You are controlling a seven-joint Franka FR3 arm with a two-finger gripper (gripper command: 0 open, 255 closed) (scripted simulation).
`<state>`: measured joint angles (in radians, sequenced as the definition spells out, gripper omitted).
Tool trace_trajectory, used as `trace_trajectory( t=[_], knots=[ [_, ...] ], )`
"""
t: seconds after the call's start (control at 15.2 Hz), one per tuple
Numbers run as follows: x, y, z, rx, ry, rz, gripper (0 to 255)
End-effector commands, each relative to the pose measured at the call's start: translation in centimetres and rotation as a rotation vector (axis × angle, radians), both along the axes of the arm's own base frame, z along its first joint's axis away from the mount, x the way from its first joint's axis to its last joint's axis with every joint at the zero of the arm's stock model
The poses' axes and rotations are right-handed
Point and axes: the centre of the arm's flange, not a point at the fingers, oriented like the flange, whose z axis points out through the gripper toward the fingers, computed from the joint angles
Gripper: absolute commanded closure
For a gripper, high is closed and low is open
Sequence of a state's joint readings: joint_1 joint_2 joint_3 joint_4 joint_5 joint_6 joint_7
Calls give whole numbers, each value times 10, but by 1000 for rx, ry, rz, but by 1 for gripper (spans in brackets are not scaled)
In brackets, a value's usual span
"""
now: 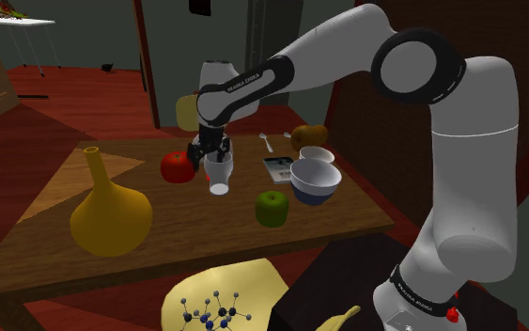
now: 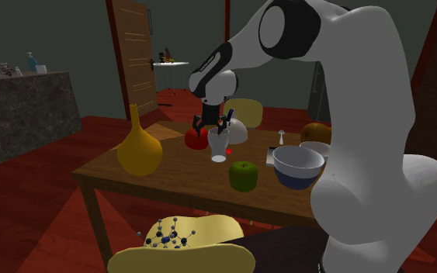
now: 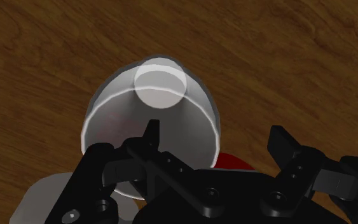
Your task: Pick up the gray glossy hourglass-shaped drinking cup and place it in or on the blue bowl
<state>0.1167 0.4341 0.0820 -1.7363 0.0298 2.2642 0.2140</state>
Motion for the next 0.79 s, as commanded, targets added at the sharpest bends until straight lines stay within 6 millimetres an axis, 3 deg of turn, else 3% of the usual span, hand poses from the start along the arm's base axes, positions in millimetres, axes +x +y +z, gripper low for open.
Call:
trace_trajectory(
  t=[0.0, 0.53, 0.59, 0.73],
  knots=[
    [1, 0, -9, 0, 0, 0, 0],
    [1, 0, -9, 0, 0, 0, 0],
    [1, 0, -9, 0, 0, 0, 255],
    [1, 0, -9, 0, 0, 0, 255]
  ],
)
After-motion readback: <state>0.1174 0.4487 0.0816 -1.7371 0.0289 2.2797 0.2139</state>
